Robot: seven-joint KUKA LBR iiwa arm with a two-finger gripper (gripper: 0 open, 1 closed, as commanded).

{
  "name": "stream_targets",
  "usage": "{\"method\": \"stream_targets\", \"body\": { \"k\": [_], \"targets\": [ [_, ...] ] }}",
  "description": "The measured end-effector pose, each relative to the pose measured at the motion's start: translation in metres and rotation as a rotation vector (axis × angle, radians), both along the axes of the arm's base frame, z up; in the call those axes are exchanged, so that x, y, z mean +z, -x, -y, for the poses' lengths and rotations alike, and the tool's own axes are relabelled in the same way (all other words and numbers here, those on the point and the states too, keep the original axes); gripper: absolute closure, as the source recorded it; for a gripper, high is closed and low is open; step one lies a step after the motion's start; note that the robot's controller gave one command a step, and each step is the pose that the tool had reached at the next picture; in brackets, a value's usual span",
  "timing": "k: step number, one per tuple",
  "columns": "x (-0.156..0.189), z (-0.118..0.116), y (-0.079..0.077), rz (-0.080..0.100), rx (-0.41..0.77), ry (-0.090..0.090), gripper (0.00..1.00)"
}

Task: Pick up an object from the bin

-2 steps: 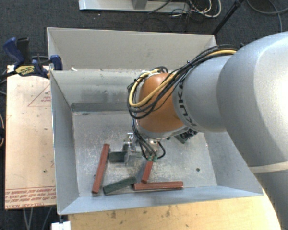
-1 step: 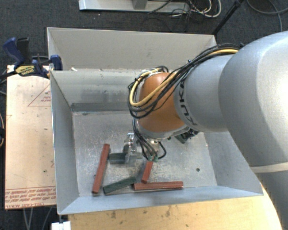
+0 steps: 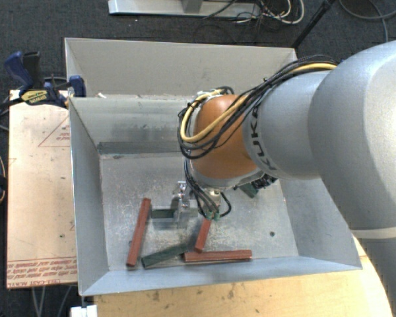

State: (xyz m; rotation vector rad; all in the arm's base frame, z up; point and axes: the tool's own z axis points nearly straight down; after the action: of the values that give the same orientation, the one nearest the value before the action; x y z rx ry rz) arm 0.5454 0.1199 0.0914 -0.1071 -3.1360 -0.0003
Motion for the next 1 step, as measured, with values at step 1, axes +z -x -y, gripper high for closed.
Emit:
{"method": "stream_targets", "body": {
  "k": [1],
  "targets": [
    [0.0153,-0.0002,-0.0007,0.002,0.0,-0.001,1.0]
  ]
}}
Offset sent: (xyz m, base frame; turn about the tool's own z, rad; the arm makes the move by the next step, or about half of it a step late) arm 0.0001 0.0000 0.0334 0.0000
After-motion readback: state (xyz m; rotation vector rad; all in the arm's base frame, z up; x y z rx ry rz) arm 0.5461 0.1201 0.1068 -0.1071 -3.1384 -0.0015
